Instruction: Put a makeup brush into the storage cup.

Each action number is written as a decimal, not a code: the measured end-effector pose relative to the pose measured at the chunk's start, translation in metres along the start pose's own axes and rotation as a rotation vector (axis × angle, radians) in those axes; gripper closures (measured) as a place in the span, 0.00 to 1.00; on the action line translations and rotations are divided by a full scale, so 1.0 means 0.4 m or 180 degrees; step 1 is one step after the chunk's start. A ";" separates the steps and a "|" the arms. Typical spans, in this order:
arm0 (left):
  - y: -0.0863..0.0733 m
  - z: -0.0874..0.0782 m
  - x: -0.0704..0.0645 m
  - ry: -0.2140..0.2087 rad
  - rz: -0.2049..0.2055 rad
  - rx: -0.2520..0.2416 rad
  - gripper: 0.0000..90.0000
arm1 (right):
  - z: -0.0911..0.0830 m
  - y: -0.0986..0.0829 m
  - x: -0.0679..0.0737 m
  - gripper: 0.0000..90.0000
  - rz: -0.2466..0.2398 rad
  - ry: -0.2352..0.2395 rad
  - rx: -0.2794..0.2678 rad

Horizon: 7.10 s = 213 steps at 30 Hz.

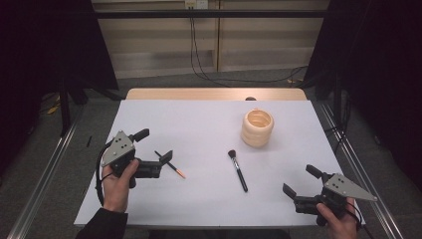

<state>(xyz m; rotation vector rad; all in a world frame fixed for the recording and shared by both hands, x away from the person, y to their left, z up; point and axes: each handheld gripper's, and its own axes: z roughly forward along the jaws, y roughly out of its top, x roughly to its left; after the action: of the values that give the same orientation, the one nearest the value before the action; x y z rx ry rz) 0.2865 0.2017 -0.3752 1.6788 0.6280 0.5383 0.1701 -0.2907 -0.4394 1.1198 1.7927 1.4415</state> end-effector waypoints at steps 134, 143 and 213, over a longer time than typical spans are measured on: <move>-0.067 0.267 0.111 -0.1559 0.1338 0.3097 0.05 | 0.008 -0.006 0.002 0.00 -0.0053 0.0046 0.0117; -0.076 0.264 0.105 -0.1736 0.1776 0.3074 0.08 | 0.010 -0.007 0.003 0.00 -0.0052 0.0052 0.0132; -0.115 0.334 0.066 -0.1770 0.1423 0.3806 0.87 | 0.016 -0.007 0.004 0.00 -0.0056 0.0093 0.0155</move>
<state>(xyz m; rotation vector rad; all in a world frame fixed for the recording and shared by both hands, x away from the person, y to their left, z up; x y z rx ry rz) 0.3885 0.1284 -0.4452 2.9801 0.1023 -0.1014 0.1740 -0.2866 -0.4437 1.1098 1.8625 1.4178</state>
